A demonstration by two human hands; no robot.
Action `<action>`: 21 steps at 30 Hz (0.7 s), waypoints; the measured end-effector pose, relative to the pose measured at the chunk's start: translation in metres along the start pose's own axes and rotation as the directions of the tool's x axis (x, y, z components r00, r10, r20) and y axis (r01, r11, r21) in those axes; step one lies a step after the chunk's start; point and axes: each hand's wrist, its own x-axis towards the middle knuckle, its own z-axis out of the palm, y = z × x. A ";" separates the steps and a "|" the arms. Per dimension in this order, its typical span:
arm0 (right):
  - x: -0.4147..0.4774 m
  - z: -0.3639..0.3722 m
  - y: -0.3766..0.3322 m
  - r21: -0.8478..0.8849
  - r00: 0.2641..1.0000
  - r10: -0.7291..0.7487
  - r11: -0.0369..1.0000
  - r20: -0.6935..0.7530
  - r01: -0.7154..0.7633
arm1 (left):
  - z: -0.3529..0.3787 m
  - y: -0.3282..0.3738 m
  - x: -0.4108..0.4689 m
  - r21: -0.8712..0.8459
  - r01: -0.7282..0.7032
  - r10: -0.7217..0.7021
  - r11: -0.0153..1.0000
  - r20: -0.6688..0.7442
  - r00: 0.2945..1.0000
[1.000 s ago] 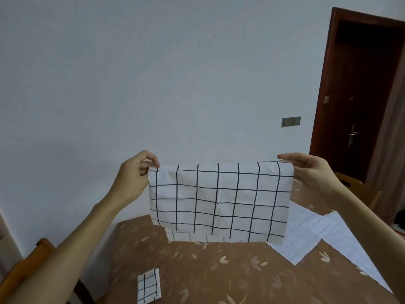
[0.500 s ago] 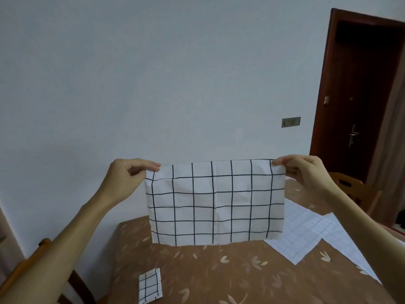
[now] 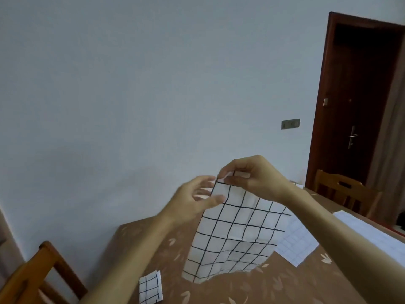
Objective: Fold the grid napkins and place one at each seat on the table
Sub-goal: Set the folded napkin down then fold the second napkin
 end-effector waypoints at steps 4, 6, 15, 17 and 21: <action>0.005 -0.001 -0.010 -0.067 0.998 -0.026 0.998 -0.051 0.022 | 0.043 -0.012 0.001 -0.062 0.047 -0.049 0.997 -0.024 0.999; 0.003 -0.006 -0.008 -0.110 0.995 -0.020 0.994 -0.099 0.009 | 0.053 -0.017 0.004 -0.093 0.056 -0.065 0.994 -0.098 0.993; -0.056 -0.011 0.053 0.083 0.850 0.384 0.921 -0.361 -0.381 | 0.021 -0.009 0.012 -0.310 0.027 -0.118 0.950 -0.280 0.953; -0.069 -0.006 0.059 0.203 0.834 0.512 0.856 -0.208 -0.475 | 0.011 -0.008 0.012 -0.349 0.018 -0.123 0.937 -0.281 0.952; -0.082 0.011 0.077 0.327 0.846 0.533 0.803 -0.020 -0.498 | -0.001 -0.009 0.014 -0.371 0.017 -0.128 0.929 -0.275 0.953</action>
